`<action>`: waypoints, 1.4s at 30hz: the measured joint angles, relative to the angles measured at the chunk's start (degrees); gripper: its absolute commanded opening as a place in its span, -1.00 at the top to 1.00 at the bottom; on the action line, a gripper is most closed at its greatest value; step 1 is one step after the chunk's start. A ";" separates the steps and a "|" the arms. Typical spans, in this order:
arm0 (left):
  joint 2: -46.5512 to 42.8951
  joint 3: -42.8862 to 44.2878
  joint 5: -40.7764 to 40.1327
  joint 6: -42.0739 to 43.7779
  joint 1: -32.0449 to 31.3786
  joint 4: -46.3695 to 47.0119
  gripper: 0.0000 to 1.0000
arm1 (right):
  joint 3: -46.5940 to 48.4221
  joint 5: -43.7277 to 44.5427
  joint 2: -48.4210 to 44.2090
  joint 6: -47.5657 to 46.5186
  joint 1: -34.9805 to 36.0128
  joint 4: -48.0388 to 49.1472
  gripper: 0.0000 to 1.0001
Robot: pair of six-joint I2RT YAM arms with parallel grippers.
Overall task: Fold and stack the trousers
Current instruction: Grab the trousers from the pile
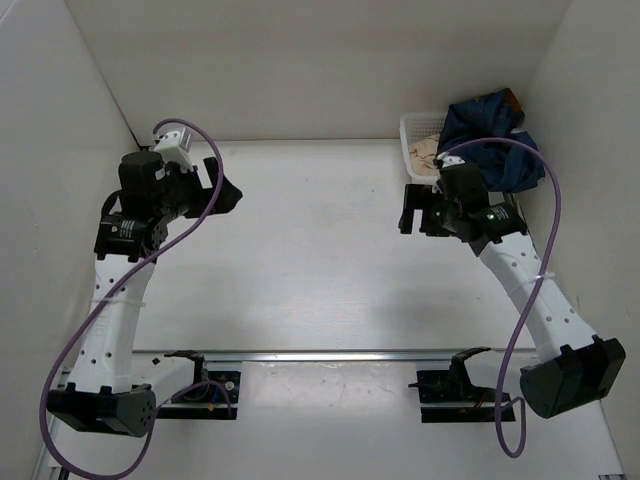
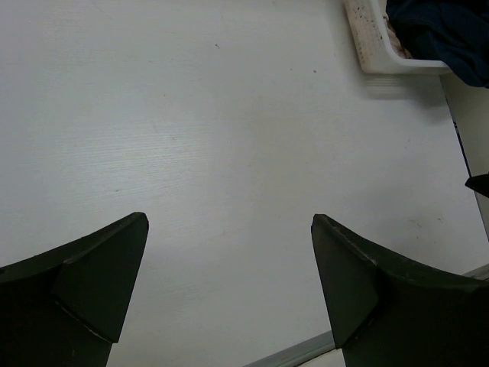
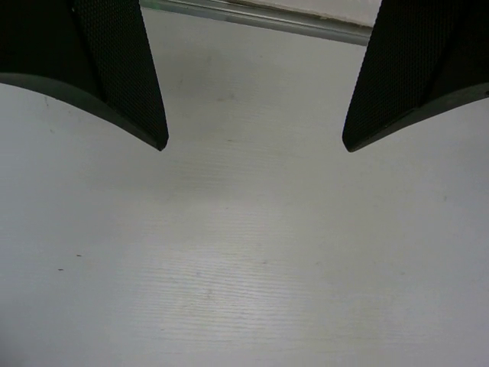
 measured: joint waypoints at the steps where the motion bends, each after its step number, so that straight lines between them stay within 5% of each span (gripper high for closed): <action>1: 0.35 0.00 -0.04 -0.17 0.00 0.02 -1.00 | 0.02 1.03 0.15 0.24 -0.39 -0.04 -1.00; 7: 2.34 0.00 -1.70 -0.61 0.00 0.02 -1.00 | 5.18 6.43 5.46 1.49 -9.20 -0.55 -0.97; 8: 2.58 0.00 -2.14 -0.63 0.00 0.00 -1.00 | 7.52 6.38 7.39 1.92 -11.89 -0.50 -0.78; 11: 3.15 0.00 -3.37 -0.98 -0.13 0.02 -1.00 | 14.99 6.23 13.16 3.13 -19.04 -0.42 -0.63; 16: 6.29 1.09 -3.91 -2.08 -0.35 -0.07 -1.00 | 34.42 5.79 28.30 4.46 -26.71 -0.81 -1.00; 23: 14.32 3.15 -3.43 -2.08 -1.81 -0.48 -1.00 | 70.36 5.57 58.47 4.44 -28.83 -4.35 -1.00; 26: 16.06 3.82 -4.28 -2.08 -2.47 -0.98 -1.00 | 76.22 5.07 66.77 4.96 -29.44 -4.39 -0.89; 30: 16.59 4.39 -6.25 -2.51 -2.67 -1.64 -1.00 | 76.61 4.42 73.22 5.53 -30.49 -3.50 -0.32; 36: 16.61 4.52 -7.37 -2.93 -2.75 -1.81 -1.00 | 76.67 3.91 76.06 5.64 -31.10 -1.64 0.96; 42: 16.70 4.94 -6.82 -2.91 -3.21 -2.49 -1.00 | 77.13 0.72 72.28 6.01 -31.06 -0.26 1.00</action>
